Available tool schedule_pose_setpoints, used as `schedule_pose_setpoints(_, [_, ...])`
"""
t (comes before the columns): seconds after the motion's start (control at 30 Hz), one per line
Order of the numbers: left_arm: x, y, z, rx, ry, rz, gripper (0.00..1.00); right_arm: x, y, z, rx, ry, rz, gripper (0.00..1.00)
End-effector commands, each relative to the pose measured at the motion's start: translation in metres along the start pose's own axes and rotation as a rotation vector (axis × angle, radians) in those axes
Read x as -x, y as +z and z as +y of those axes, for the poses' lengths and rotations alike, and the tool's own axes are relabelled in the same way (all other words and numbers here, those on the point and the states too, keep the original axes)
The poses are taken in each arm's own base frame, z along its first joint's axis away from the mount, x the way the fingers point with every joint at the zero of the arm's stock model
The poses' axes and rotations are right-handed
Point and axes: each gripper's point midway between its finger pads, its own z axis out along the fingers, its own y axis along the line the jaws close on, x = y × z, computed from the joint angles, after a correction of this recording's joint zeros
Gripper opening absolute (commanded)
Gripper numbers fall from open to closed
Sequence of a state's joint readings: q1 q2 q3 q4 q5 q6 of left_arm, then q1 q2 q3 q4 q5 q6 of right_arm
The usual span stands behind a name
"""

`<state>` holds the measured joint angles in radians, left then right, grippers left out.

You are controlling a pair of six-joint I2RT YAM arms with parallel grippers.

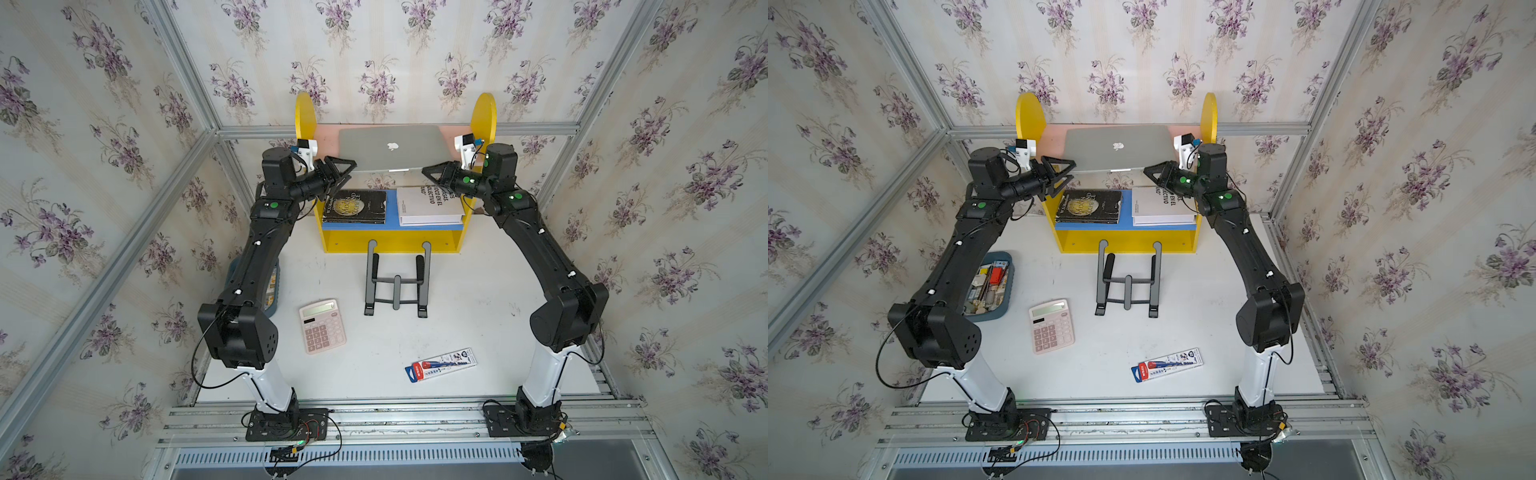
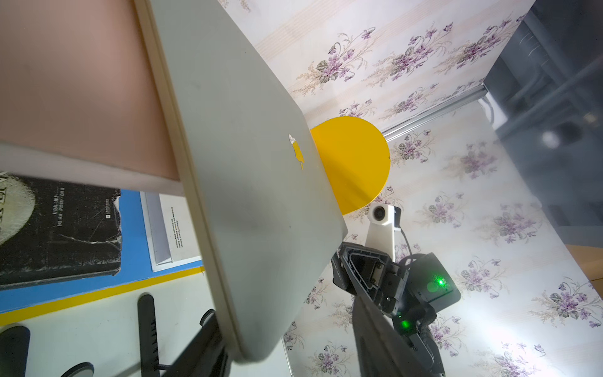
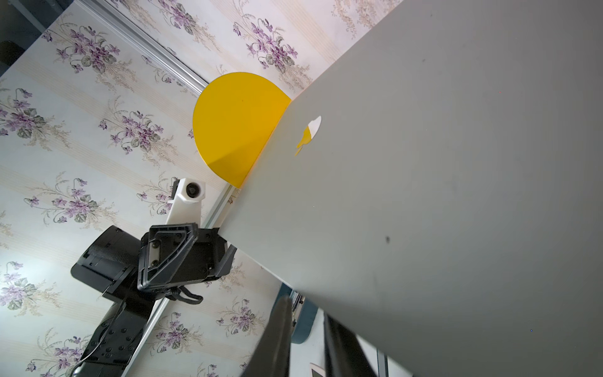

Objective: Close the laptop lid and set it aside
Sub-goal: Place the laptop on the shelf.

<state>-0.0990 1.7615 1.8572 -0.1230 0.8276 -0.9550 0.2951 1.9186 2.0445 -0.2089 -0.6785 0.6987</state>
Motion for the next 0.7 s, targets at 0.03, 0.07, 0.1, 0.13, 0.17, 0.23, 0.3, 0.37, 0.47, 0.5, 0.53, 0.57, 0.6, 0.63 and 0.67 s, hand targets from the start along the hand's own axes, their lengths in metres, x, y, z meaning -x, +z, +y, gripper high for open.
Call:
schedule_pose_setpoints(0.03, [-0.006,-0.007,-0.012,-0.032,0.081,0.004,0.52,0.005,0.0,0.003,0.004,-0.028,-0.012,0.23])
schedule_pose_setpoints(0.07, [-0.009,-0.01,-0.014,-0.037,0.09,0.007,0.49,0.005,0.0,0.003,0.004,-0.03,-0.013,0.23])
schedule_pose_setpoints(0.1, [-0.012,-0.012,-0.017,-0.046,0.098,0.013,0.45,0.005,0.0,0.002,0.003,-0.029,-0.012,0.23])
schedule_pose_setpoints(0.13, [-0.015,-0.014,-0.018,-0.05,0.103,0.02,0.42,0.005,0.0,0.002,0.004,-0.029,-0.011,0.23])
schedule_pose_setpoints(0.17, [-0.019,-0.016,-0.019,-0.055,0.107,0.027,0.39,0.004,0.0,0.003,0.005,-0.03,-0.011,0.23])
schedule_pose_setpoints(0.23, [-0.025,-0.018,-0.022,-0.064,0.116,0.04,0.32,0.004,0.001,0.003,0.005,-0.03,-0.012,0.23])
schedule_pose_setpoints(0.3, [-0.03,-0.02,-0.025,-0.07,0.128,0.048,0.28,0.004,0.002,0.002,0.005,-0.028,-0.01,0.22])
schedule_pose_setpoints(0.37, [-0.035,-0.02,-0.027,-0.075,0.134,0.062,0.22,0.003,0.003,0.003,0.009,-0.027,-0.009,0.21])
schedule_pose_setpoints(0.47, [-0.037,-0.016,-0.026,-0.073,0.134,0.079,0.14,0.002,0.005,0.004,0.012,-0.026,-0.008,0.19])
schedule_pose_setpoints(0.5, [-0.038,-0.015,-0.026,-0.072,0.135,0.083,0.12,0.002,0.005,0.005,0.014,-0.028,-0.009,0.19])
schedule_pose_setpoints(0.53, [-0.038,-0.013,-0.025,-0.07,0.135,0.087,0.09,0.002,0.006,0.005,0.015,-0.029,-0.01,0.18])
schedule_pose_setpoints(0.57, [-0.037,-0.012,-0.024,-0.07,0.135,0.09,0.07,0.002,0.007,0.005,0.013,-0.028,-0.009,0.18])
schedule_pose_setpoints(0.6, [-0.037,-0.01,-0.025,-0.068,0.136,0.094,0.05,0.002,0.007,0.005,0.014,-0.028,-0.008,0.18])
schedule_pose_setpoints(0.63, [-0.036,-0.008,-0.023,-0.065,0.135,0.099,0.04,0.002,0.007,0.004,0.013,-0.027,-0.009,0.18])
schedule_pose_setpoints(0.67, [-0.036,-0.006,-0.023,-0.062,0.135,0.103,0.02,0.002,0.007,0.004,0.012,-0.027,-0.009,0.18])
